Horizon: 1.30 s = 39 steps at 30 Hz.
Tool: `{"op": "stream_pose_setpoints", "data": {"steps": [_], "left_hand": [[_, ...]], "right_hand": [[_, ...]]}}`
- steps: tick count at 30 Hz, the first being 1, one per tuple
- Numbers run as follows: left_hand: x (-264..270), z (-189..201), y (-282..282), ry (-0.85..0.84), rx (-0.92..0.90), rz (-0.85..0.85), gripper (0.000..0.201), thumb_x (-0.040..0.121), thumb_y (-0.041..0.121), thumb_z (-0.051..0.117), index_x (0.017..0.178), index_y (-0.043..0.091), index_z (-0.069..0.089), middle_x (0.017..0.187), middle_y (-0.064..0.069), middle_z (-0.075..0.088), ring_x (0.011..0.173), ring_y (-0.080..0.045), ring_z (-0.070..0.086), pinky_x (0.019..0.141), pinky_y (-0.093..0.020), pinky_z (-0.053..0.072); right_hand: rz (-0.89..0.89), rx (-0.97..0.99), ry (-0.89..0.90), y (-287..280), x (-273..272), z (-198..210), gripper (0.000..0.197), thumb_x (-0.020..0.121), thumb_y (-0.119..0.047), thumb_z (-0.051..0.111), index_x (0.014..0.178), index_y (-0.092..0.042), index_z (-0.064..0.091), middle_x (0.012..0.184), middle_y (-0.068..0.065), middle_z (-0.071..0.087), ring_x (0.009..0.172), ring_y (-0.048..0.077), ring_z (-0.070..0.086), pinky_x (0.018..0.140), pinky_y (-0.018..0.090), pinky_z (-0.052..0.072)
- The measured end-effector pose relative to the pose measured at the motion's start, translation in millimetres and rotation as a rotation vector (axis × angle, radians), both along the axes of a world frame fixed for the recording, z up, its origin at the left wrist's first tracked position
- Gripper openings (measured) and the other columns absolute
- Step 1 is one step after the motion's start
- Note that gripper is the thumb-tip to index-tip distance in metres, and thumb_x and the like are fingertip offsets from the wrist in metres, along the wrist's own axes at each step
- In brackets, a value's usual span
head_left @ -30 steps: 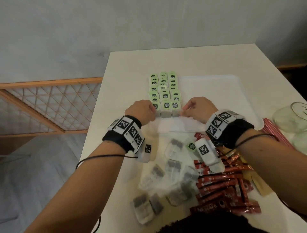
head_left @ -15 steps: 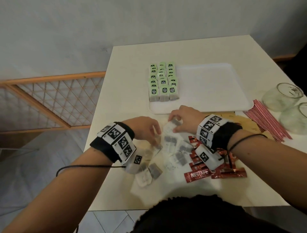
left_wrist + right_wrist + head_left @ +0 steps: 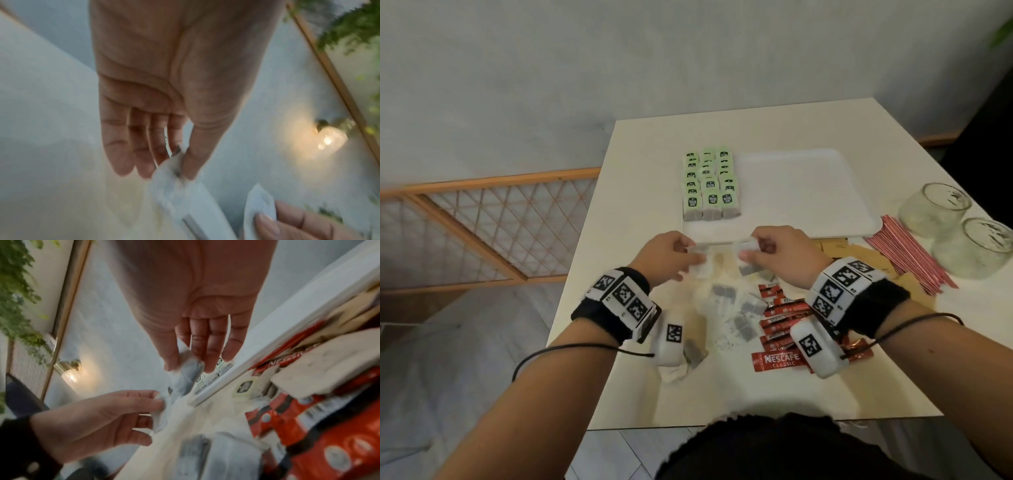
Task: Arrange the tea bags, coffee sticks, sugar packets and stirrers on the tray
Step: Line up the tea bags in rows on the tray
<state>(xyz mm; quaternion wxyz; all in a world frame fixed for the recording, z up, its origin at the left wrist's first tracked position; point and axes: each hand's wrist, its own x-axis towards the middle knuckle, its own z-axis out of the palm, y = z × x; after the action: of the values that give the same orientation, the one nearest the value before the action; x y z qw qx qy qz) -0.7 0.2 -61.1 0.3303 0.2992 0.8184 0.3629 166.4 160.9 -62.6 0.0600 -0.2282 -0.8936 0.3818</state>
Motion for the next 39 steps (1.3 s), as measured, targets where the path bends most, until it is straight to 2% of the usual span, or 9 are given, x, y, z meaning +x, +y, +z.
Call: {"op": "stream_pose_setpoints", "data": {"steps": [3, 7, 12, 17, 20, 25, 30, 34, 39], "left_hand": [[9, 2, 6, -0.153, 0.163, 0.176, 0.025, 0.087, 0.016, 0.072, 0.105, 0.004, 0.059, 0.087, -0.005, 0.063, 0.072, -0.013, 0.061, 0.067, -0.028, 0.056], [24, 2, 14, -0.346, 0.3, 0.225, 0.021, 0.089, 0.005, 0.068, 0.107, 0.0, 0.058, 0.091, -0.009, 0.067, 0.073, -0.017, 0.067, 0.071, -0.03, 0.061], [35, 2, 17, -0.476, 0.344, 0.191, 0.022, 0.088, 0.012, 0.071, 0.105, 0.005, 0.06, 0.097, -0.009, 0.069, 0.083, -0.017, 0.067, 0.079, -0.03, 0.059], [29, 3, 3, -0.121, 0.113, -0.124, 0.022, 0.08, 0.018, 0.08, 0.092, 0.015, 0.061, 0.085, 0.005, 0.067, 0.081, -0.012, 0.066, 0.073, -0.027, 0.054], [21, 6, -9, 0.21, -0.259, -0.422, 0.033, 0.074, 0.032, 0.084, 0.098, 0.024, 0.064, 0.09, 0.01, 0.067, 0.085, -0.012, 0.061, 0.073, -0.024, 0.044], [24, 11, -26, 0.339, -0.626, -0.701, 0.047, 0.065, 0.038, 0.088, 0.101, 0.03, 0.059, 0.098, 0.014, 0.059, 0.09, -0.01, 0.056, 0.077, -0.026, 0.043], [25, 7, -28, 0.346, -0.648, -0.803, 0.052, 0.063, 0.028, 0.09, 0.105, 0.031, 0.059, 0.098, 0.013, 0.059, 0.09, -0.012, 0.057, 0.077, -0.028, 0.046], [25, -3, -23, 0.411, -0.525, -0.682, 0.044, 0.061, 0.029, 0.091, 0.093, 0.033, 0.062, 0.087, 0.015, 0.062, 0.083, -0.01, 0.059, 0.072, -0.027, 0.048], [17, -11, -12, 0.417, -0.305, -0.45, 0.023, 0.081, 0.017, 0.073, 0.102, 0.021, 0.065, 0.095, 0.004, 0.064, 0.08, -0.013, 0.058, 0.065, -0.022, 0.043]], "right_hand": [[-0.016, -0.135, 0.044, -1, 4, 2, 0.029, 0.092, -0.036, 0.062, 0.074, -0.013, 0.059, 0.076, 0.001, 0.054, 0.067, 0.014, 0.051, 0.061, 0.019, 0.042], [0.046, -0.3, 0.066, -6, 4, -4, 0.017, 0.087, -0.035, 0.069, 0.099, -0.023, 0.066, 0.089, 0.005, 0.07, 0.078, 0.027, 0.064, 0.08, 0.042, 0.052], [-0.084, -0.34, 0.179, -14, -1, -8, 0.038, 0.084, -0.024, 0.074, 0.119, -0.021, 0.059, 0.077, 0.003, 0.062, 0.067, 0.013, 0.055, 0.067, 0.031, 0.047], [-0.103, -0.258, 0.09, -10, 4, -10, 0.013, 0.084, -0.031, 0.074, 0.085, -0.018, 0.069, 0.076, 0.0, 0.067, 0.068, 0.013, 0.058, 0.072, 0.034, 0.048], [-0.122, -0.246, 0.059, -5, 8, -11, 0.018, 0.083, -0.033, 0.073, 0.081, -0.017, 0.066, 0.081, 0.008, 0.07, 0.075, 0.027, 0.064, 0.08, 0.041, 0.052], [-0.131, -0.245, 0.04, -5, 10, -6, 0.018, 0.085, -0.03, 0.072, 0.077, -0.018, 0.062, 0.07, -0.002, 0.064, 0.067, 0.014, 0.058, 0.072, 0.03, 0.048], [-0.131, -0.218, 0.028, -7, 8, -3, 0.018, 0.086, -0.03, 0.071, 0.078, -0.017, 0.061, 0.071, -0.004, 0.062, 0.065, 0.012, 0.056, 0.065, 0.025, 0.045], [-0.126, -0.225, 0.035, -4, 6, -4, 0.018, 0.087, -0.027, 0.071, 0.078, -0.015, 0.061, 0.069, -0.005, 0.061, 0.06, 0.01, 0.056, 0.062, 0.022, 0.045], [-0.149, -0.222, 0.039, 7, 1, -8, 0.018, 0.084, -0.027, 0.073, 0.078, -0.014, 0.063, 0.074, 0.0, 0.064, 0.066, 0.017, 0.062, 0.073, 0.038, 0.055]]}}
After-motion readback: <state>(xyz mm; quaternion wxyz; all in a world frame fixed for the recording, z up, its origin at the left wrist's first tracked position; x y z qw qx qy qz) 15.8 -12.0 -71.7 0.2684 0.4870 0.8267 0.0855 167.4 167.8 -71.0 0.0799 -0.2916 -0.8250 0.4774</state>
